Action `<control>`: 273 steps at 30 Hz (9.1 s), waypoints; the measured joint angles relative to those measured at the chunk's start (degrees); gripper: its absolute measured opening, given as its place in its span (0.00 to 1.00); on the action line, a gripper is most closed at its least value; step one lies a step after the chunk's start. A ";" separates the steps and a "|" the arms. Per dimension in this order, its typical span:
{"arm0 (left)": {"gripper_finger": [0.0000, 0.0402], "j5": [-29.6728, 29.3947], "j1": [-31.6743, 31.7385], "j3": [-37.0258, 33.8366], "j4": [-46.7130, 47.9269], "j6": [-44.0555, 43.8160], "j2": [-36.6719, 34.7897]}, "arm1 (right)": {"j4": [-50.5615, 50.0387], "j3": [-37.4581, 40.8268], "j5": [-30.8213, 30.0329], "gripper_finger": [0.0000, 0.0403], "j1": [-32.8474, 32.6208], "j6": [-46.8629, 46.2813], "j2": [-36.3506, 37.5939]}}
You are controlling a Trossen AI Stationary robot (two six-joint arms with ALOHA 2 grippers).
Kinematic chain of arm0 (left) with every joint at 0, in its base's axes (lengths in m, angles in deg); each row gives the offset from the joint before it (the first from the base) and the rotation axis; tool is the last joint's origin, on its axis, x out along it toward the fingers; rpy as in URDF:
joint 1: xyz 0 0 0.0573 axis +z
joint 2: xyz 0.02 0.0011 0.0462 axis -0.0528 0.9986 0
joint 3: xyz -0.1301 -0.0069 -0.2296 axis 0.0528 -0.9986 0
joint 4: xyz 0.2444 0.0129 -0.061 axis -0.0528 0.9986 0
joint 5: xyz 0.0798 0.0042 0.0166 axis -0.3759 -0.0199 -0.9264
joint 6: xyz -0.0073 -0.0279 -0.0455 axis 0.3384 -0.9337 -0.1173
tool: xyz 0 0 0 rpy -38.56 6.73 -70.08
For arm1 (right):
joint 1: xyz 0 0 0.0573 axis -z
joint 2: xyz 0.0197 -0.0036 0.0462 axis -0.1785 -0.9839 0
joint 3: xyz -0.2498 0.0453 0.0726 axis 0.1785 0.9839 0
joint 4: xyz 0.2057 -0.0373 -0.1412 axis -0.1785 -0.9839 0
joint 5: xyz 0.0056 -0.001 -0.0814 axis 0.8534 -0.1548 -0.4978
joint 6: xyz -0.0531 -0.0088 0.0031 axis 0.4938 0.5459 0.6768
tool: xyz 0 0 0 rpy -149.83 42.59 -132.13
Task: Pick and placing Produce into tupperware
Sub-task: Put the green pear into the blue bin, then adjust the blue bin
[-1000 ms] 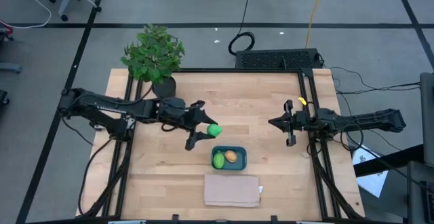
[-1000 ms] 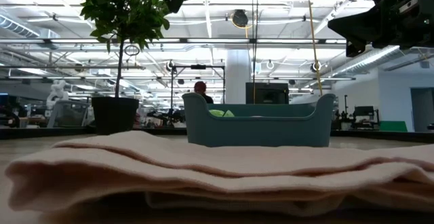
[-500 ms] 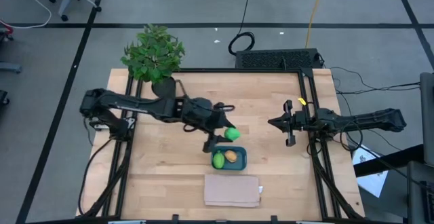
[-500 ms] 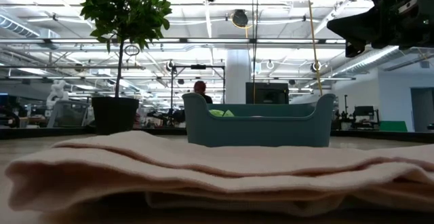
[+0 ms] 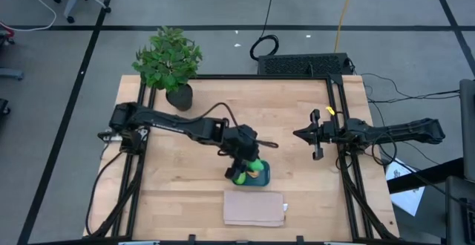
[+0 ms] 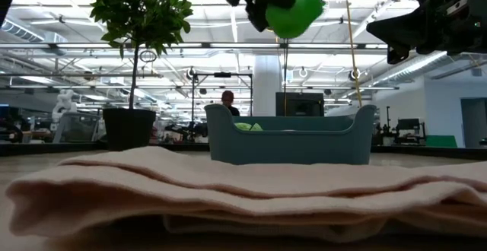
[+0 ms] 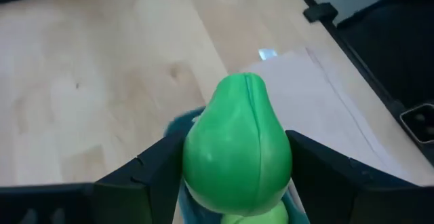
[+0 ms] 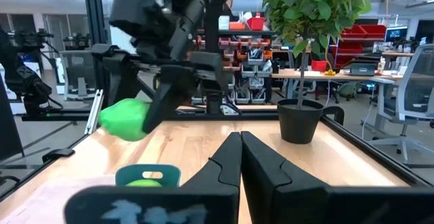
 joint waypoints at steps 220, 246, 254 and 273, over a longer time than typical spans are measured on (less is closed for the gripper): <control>0.60 -13.16 -5.35 9.51 12.35 -35.09 18.34 | 0.35 0.00 0.02 0.00 0.00 1.92 -0.08; 0.69 -12.54 -5.02 9.51 12.85 -33.16 17.67 | 0.35 0.00 0.02 0.00 0.00 1.92 -0.08; 0.69 -15.44 -5.28 9.53 12.86 -32.09 13.34 | 0.35 0.00 0.02 0.00 -0.02 1.92 -0.06; 0.22 -24.84 -1.63 9.53 21.24 -18.59 5.82 | -0.51 0.00 0.02 0.00 0.00 1.90 -0.06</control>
